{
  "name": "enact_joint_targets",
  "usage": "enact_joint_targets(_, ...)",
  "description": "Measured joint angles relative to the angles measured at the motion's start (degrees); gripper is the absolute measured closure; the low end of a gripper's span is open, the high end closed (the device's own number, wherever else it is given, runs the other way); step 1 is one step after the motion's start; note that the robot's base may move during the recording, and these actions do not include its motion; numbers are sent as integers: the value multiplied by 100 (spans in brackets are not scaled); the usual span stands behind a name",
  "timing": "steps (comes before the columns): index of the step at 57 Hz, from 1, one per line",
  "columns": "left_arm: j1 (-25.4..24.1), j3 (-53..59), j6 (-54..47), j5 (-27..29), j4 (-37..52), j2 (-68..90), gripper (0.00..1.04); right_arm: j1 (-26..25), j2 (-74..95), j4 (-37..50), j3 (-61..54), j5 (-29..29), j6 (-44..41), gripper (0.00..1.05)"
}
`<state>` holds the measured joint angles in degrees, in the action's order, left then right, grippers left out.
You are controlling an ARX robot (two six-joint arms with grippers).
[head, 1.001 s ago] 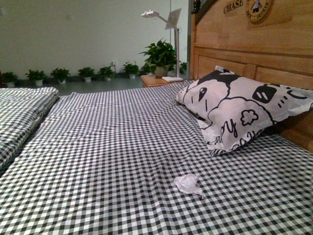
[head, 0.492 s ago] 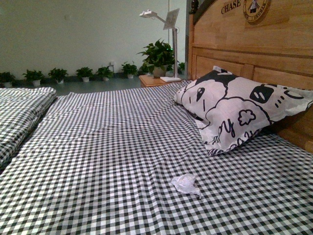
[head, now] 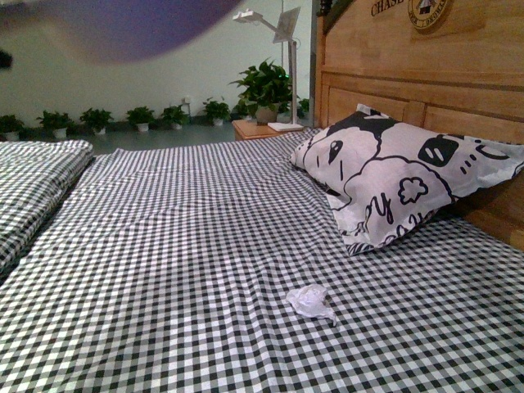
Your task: Clean up trash
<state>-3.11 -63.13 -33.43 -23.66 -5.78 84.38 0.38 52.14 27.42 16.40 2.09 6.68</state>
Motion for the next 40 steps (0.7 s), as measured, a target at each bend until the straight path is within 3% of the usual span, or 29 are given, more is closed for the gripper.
enact_joint_targets(23,-33,26,-1565,2,-90,1401,78,0,0,0,0,0,0,86)
enact_joint_targets(40,-7,2,-2551,-74,363,2286,78,0,0,0,0,0,0,86)
